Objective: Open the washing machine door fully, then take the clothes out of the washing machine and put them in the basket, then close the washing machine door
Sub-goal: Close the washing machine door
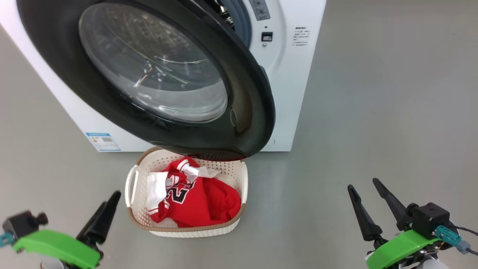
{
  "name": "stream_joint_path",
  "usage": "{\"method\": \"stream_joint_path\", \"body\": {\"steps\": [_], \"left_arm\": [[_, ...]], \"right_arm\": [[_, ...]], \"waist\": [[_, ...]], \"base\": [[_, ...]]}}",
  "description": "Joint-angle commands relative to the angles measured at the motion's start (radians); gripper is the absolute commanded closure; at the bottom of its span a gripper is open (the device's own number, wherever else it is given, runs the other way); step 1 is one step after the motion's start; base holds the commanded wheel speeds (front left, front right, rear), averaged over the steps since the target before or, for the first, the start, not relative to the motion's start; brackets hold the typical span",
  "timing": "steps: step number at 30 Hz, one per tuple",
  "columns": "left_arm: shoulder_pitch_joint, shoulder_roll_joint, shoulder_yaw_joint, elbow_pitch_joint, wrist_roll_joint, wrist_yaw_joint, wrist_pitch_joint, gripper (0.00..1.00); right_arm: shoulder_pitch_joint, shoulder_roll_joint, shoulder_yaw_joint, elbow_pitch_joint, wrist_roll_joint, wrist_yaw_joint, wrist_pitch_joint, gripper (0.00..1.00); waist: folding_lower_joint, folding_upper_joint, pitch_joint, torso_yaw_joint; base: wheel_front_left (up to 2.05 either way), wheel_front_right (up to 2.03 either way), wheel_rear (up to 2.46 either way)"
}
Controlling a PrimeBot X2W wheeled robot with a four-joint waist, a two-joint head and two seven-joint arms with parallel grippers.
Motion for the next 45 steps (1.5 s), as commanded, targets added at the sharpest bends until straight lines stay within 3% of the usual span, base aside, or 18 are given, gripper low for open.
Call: {"method": "stream_joint_path", "body": {"steps": [1,13,18,25,35,40,45], "left_arm": [[-0.023,0.043,0.037,-0.022,0.009,-0.01,-0.013,0.0],[0.043,0.102,-0.078,0.075,0.153,-0.01,-0.361,0.0],[0.033,0.095,-0.053,0.126,0.298,-0.01,-0.398,0.0],[0.075,-0.019,0.138,0.076,0.623,-0.01,-0.399,0.0],[0.149,-0.178,0.295,0.002,0.99,-0.01,-0.399,0.0],[0.166,-0.242,0.345,0.016,1.057,-0.01,-0.399,0.0],[0.165,-0.258,0.355,0.016,1.073,-0.01,-0.399,0.0]], "right_arm": [[0.003,-0.014,0.014,-0.025,0.003,0.003,-0.012,0.0],[0.028,-0.014,-0.017,-0.03,0.01,0.003,-0.012,0.0],[0.025,-0.007,-0.035,-0.037,0.014,0.003,-0.012,0.0],[0.025,-0.006,-0.043,-0.046,0.013,0.003,-0.012,0.0],[0.034,-0.003,-0.043,-0.038,0.011,0.003,-0.012,0.0],[0.035,0.006,-0.045,-0.029,0.008,0.003,-0.012,0.0],[0.034,0.009,-0.045,-0.025,0.008,0.003,-0.012,0.0]], "waist": [[0.0,0.0,-0.002,-0.01],[0.0,0.0,-0.015,-0.076],[0.0,0.0,-0.015,-0.085],[0.0,0.0,-0.019,-0.082],[0.0,0.0,-0.031,-0.077],[0.0,0.0,-0.027,-0.074],[0.0,0.0,-0.025,-0.072]], "base": [[0.0,0.0,0.0],[0.0,0.0,0.0],[0.0,0.0,0.0],[0.0,0.0,0.0],[0.0,0.0,0.0],[0.0,0.0,0.0],[0.0,0.0,0.0]]}}
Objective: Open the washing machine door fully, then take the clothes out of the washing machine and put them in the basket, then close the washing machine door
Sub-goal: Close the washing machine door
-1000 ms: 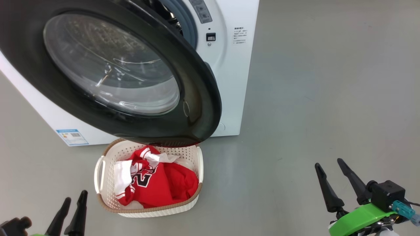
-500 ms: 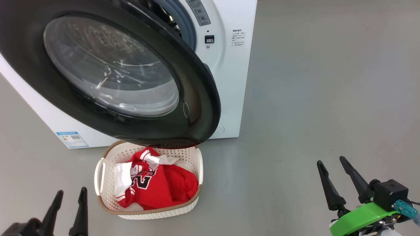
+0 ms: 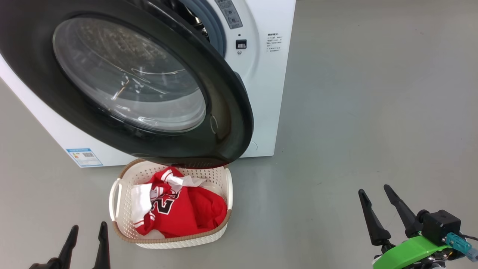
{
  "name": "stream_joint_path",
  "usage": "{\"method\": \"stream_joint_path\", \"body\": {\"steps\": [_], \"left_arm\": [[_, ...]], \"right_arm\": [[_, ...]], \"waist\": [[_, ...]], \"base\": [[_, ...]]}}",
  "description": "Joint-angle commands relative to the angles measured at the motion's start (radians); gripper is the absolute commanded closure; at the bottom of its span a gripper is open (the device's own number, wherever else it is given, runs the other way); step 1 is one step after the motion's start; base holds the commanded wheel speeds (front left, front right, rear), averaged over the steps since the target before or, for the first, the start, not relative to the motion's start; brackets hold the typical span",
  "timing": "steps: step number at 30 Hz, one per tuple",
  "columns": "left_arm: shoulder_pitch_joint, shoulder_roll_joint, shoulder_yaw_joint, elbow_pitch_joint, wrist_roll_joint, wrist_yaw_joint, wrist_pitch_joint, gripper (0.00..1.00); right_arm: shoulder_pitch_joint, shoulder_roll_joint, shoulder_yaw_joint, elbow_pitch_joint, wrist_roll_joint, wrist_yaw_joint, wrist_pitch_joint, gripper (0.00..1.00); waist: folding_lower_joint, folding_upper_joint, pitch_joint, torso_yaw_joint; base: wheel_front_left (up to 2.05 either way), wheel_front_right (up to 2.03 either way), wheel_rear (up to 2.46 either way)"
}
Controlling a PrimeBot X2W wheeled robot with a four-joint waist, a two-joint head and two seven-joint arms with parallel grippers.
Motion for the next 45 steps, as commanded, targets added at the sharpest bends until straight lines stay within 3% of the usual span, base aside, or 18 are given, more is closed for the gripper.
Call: {"method": "stream_joint_path", "body": {"steps": [1,9,10,11,14,37,45], "left_arm": [[-0.021,0.014,0.039,-0.019,0.007,-0.003,-0.012,0.0],[-0.035,0.018,0.029,-0.014,-0.004,-0.003,-0.012,0.0],[-0.037,0.018,0.026,-0.015,-0.005,-0.003,-0.012,0.0],[-0.04,0.018,0.025,-0.018,-0.006,-0.003,-0.012,0.0],[-0.047,0.014,0.019,-0.026,-0.007,-0.003,-0.012,0.0],[-0.108,-0.034,-0.072,-0.053,-0.02,-0.003,-0.012,0.0],[-0.149,-0.043,-0.095,-0.056,-0.028,-0.003,-0.012,0.0]], "right_arm": [[-0.005,-0.012,0.016,-0.021,0.0,0.003,-0.012,0.0],[-0.035,-0.008,0.018,-0.03,0.007,0.003,-0.012,0.0],[-0.044,-0.007,0.018,-0.033,0.011,0.003,-0.012,0.17],[-0.055,-0.006,0.019,-0.035,0.016,0.003,-0.012,0.53],[-0.097,-0.004,0.028,-0.041,0.024,0.003,-0.012,1.0],[-0.386,0.056,0.272,0.024,0.072,0.003,-0.012,1.0],[-0.459,0.061,0.285,0.084,0.085,0.003,-0.012,1.0]], "waist": [[0.0,0.0,0.001,0.001],[0.0,0.0,0.002,0.007],[0.0,0.0,0.003,0.008],[0.0,0.0,0.003,0.01],[0.0,0.0,0.001,0.017],[0.0,0.0,0.065,0.186],[0.0,0.0,0.129,0.227]], "base": [[0.0,0.0,0.0],[0.0,0.0,0.0],[0.0,0.0,0.0],[0.0,0.0,0.0],[0.0,0.0,0.0],[0.0,0.0,0.0],[0.0,0.0,0.0]]}}
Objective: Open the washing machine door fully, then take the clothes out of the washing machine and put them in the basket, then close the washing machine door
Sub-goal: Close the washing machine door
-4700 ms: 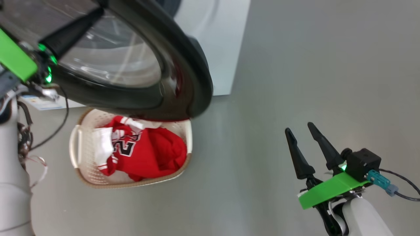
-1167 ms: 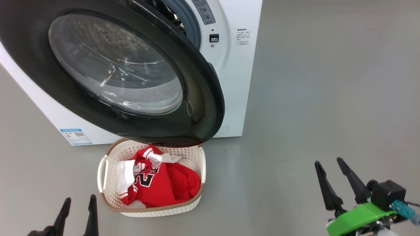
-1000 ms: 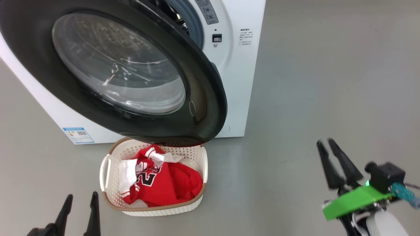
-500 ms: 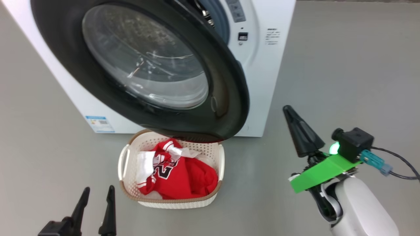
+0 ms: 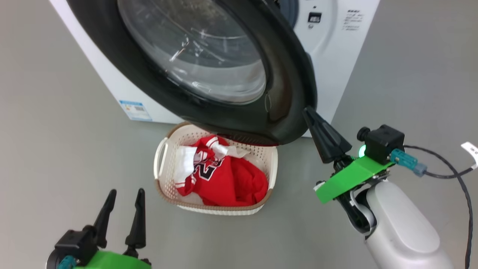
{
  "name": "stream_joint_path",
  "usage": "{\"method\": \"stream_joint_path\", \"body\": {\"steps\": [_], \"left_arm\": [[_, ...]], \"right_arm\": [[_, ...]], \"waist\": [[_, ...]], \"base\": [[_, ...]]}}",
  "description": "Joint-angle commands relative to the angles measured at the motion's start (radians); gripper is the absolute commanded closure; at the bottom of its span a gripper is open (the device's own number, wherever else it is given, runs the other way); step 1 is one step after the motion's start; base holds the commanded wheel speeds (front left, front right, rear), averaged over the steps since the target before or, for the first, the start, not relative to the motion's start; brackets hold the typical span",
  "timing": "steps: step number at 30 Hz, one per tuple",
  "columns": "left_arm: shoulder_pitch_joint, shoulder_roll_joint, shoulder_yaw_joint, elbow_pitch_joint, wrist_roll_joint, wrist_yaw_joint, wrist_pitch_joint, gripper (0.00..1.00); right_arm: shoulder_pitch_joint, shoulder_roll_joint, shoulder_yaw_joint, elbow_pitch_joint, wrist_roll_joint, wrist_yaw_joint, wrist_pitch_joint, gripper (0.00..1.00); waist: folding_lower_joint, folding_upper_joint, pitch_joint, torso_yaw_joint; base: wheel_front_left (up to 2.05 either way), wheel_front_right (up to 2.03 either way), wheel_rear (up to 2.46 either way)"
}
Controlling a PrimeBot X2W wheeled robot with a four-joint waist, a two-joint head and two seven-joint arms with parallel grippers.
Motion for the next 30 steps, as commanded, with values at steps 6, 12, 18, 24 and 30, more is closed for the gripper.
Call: {"method": "stream_joint_path", "body": {"steps": [6,12,18,24,30], "left_arm": [[-0.066,0.01,0.013,-0.03,-0.013,-0.003,-0.012,0.0],[-0.095,0.006,-0.008,-0.035,-0.016,-0.003,-0.012,0.0],[-0.123,0.001,-0.031,-0.054,-0.02,-0.003,-0.012,0.0],[-0.156,-0.003,-0.06,-0.061,-0.025,-0.003,-0.012,0.0],[-0.178,-0.007,-0.079,-0.068,-0.031,-0.003,-0.012,0.0]], "right_arm": [[-0.069,0.017,-0.005,0.007,0.01,0.003,-0.007,1.0],[-0.111,0.009,-0.053,0.016,0.015,0.003,-0.007,1.0],[-0.165,-0.006,-0.109,0.02,0.01,0.003,-0.007,1.0],[-0.246,-0.033,-0.162,0.051,0.007,0.003,-0.007,1.0],[-0.333,-0.053,-0.216,0.084,0.006,0.003,-0.007,1.0]], "waist": [[0.0,0.0,0.069,0.043],[0.0,0.0,0.106,0.066],[0.0,0.0,0.146,0.093],[0.0,0.0,0.192,0.127],[0.0,0.0,0.228,0.155]], "base": [[0.0,0.0,0.0],[0.0,0.0,0.0],[0.0,0.0,0.0],[0.0,0.0,0.0],[0.0,0.0,0.0]]}}
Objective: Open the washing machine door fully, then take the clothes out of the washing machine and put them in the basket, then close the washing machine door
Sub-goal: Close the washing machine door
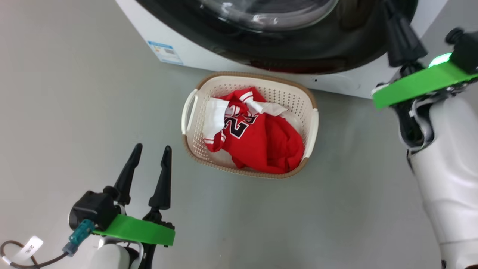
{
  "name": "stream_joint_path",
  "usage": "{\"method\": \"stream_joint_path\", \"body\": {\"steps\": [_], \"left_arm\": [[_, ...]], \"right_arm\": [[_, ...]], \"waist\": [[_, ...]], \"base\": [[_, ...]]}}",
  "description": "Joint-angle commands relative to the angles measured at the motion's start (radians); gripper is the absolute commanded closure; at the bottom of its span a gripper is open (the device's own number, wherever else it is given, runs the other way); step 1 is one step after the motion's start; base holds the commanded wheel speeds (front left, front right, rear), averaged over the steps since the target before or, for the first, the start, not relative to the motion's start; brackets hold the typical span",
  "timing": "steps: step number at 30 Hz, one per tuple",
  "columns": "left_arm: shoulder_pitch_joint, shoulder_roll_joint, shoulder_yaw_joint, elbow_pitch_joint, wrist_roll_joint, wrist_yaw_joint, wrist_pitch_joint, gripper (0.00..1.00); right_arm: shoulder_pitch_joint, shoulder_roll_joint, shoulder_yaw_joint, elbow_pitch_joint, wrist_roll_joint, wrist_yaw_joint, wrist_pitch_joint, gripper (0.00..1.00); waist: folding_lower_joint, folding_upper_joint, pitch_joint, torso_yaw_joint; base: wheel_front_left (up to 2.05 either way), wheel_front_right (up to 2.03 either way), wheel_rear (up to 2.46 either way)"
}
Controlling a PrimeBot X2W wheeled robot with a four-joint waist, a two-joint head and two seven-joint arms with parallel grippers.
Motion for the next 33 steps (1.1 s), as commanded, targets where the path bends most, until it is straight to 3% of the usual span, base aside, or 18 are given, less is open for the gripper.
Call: {"method": "stream_joint_path", "body": {"steps": [1,18,27,30,31,32,33], "left_arm": [[-0.023,0.015,0.026,-0.027,-0.008,-0.003,-0.009,0.0],[-0.062,0.009,0.008,-0.048,-0.017,-0.003,-0.009,0.0],[-0.06,0.008,0.011,-0.026,-0.023,-0.003,-0.009,0.0],[-0.051,0.008,0.017,-0.009,-0.019,-0.003,-0.009,0.0],[-0.047,0.008,0.02,-0.003,-0.018,-0.003,-0.009,0.0],[-0.042,0.008,0.024,0.004,-0.017,-0.003,-0.009,0.0],[-0.038,0.009,0.028,0.01,-0.016,-0.003,-0.009,0.0]], "right_arm": [[-0.035,0.007,-0.003,-0.015,-0.002,0.001,-0.005,1.0],[-0.196,0.02,-0.155,0.0,-0.054,0.001,-0.005,1.0],[-0.107,0.031,-0.051,-0.004,-0.073,0.001,-0.005,1.0],[-0.036,0.028,-0.024,-0.01,-0.063,0.001,-0.005,0.64],[-0.01,0.025,-0.01,-0.009,-0.06,0.001,-0.005,0.42],[0.016,0.021,0.002,-0.008,-0.056,0.001,-0.005,0.0],[0.041,0.018,0.016,-0.004,-0.052,0.001,-0.005,0.0]], "waist": [[0.0001,-0.0001,0.025,0.025],[0.0001,-0.0001,0.083,0.063],[0.0001,-0.0001,0.038,0.045],[0.0001,-0.0001,0.002,0.034],[0.0001,-0.0001,-0.012,0.031],[0.0001,-0.0001,-0.025,0.026],[0.0001,-0.0001,-0.037,0.021]], "base": [[0.0,0.0,0.0],[0.0,0.0,0.0],[0.0,0.0,0.0],[0.0,0.0,0.0],[0.0,0.0,0.0],[0.0,0.0,0.0],[0.0,0.0,0.0]]}}
